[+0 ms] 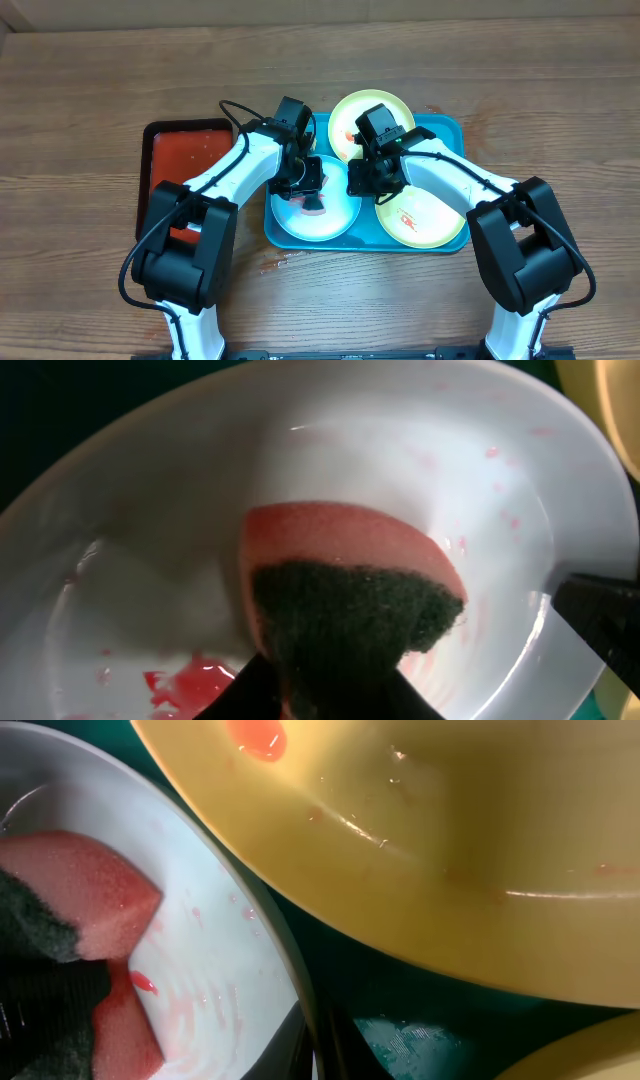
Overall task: Clean dirty plates on tray and stack at the side
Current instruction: 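Scrub the white plate with the sponge in the left gripper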
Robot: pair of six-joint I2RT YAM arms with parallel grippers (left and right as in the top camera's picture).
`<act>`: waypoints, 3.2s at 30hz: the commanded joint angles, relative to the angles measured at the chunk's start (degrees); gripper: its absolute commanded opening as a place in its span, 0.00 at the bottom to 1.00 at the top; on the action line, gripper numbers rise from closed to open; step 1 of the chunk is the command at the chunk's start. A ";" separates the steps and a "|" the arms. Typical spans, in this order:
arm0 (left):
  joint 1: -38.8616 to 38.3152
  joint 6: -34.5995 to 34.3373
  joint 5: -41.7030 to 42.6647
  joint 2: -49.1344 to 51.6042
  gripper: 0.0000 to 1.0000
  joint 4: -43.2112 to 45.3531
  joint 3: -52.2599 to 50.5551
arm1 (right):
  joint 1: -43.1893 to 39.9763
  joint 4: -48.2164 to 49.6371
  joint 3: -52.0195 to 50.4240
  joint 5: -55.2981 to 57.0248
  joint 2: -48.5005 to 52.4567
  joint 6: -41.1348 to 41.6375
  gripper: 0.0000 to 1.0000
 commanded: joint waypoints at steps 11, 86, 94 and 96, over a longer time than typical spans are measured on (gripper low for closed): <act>0.52 -0.11 -19.06 0.61 0.04 -7.61 3.10 | 0.00 0.57 1.18 -0.81 0.44 0.48 0.07; -1.84 -4.92 -24.83 0.63 0.04 -5.27 -2.08 | 0.00 3.08 1.20 -3.41 0.44 0.31 0.07; -1.84 -10.78 -37.59 0.37 0.04 -9.51 -0.15 | 0.00 3.10 1.20 -3.39 0.44 0.31 0.07; -1.81 -10.78 -37.62 0.09 0.04 -9.88 1.05 | 0.00 3.10 1.20 -3.39 0.44 0.31 0.07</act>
